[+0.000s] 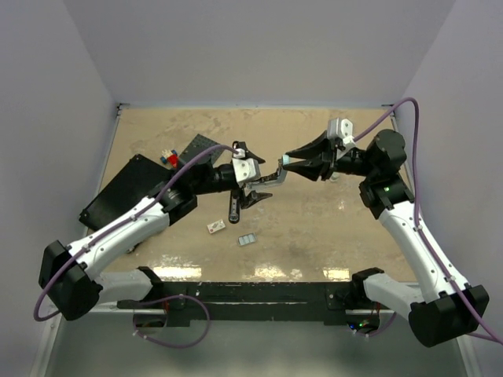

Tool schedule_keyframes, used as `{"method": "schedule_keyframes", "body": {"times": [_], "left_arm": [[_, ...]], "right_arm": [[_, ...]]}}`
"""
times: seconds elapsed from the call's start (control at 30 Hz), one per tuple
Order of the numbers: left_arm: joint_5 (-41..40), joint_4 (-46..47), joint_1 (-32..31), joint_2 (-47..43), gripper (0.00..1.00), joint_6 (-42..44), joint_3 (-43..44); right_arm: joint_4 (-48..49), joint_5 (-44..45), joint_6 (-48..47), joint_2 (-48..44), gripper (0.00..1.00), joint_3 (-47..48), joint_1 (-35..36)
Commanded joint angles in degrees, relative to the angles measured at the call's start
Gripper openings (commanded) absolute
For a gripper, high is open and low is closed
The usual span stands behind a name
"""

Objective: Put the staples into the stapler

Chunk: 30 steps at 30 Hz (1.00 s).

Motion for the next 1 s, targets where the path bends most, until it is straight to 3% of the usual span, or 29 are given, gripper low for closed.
{"method": "schedule_keyframes", "body": {"times": [0.0,0.17,0.27,0.47,0.5,0.53,0.8,0.87,0.97], "left_arm": [[1.1,-2.0,-1.8,2.9,0.93,5.2,5.3],[1.0,-2.1,-2.9,5.4,0.81,5.3,7.1],[1.0,-1.3,-3.2,6.2,0.68,4.5,7.3],[0.1,-0.9,-3.2,6.6,0.25,2.9,6.8],[-0.1,-0.8,-3.2,6.5,0.10,2.5,6.5],[-1.3,-0.6,-3.2,6.3,0.02,1.4,6.2],[-14.0,4.8,-3.3,5.1,0.00,-12.8,0.0],[-15.7,6.0,-3.5,5.6,0.00,-16.3,-1.0],[-22.3,6.4,-5.0,7.5,0.00,-23.0,-1.2]], "right_arm": [[0.6,-1.5,-1.5,-0.6,0.00,0.2,0.2],[0.6,-1.6,-1.5,-0.5,0.00,-0.1,0.2],[0.6,-1.6,-1.6,-0.7,0.00,-0.3,0.2],[0.1,-1.5,-1.9,-0.6,0.00,-0.8,0.3],[0.0,-1.2,-2.0,-0.6,0.00,-0.9,0.3],[-0.2,-1.0,-2.0,-0.5,0.00,-1.0,0.2],[1.0,8.2,0.3,-1.9,0.00,-6.4,0.2],[2.9,10.7,3.6,-3.0,0.26,-8.9,0.1],[2.5,17.6,5.5,-5.1,0.46,-10.9,0.2]]}}
